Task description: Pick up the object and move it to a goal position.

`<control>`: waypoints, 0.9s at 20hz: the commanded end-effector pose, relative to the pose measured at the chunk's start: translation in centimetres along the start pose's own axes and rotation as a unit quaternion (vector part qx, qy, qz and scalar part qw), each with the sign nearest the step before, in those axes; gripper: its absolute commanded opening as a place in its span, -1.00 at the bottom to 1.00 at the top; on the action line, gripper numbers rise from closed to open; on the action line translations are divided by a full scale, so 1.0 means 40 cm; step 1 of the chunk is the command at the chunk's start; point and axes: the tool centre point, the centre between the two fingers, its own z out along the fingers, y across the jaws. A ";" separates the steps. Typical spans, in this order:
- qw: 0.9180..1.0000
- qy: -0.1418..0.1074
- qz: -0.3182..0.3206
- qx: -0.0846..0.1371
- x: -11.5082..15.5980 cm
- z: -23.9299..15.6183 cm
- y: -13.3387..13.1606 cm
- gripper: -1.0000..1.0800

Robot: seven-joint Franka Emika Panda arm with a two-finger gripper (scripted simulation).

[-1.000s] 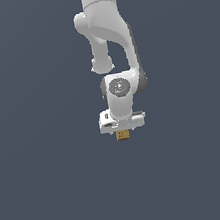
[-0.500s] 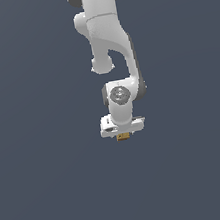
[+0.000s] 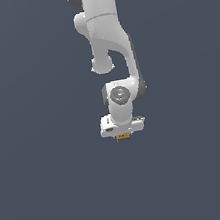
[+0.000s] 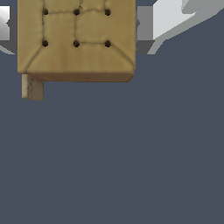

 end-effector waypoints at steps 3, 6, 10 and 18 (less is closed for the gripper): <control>1.000 0.000 0.000 0.000 0.000 -0.002 -0.003 -1.00; 1.000 0.000 0.000 0.000 -0.001 -0.017 -0.012 -1.00; 1.000 0.000 0.000 0.000 -0.005 -0.058 -0.036 -1.00; 1.000 0.000 0.000 0.000 -0.016 -0.193 -0.117 -1.00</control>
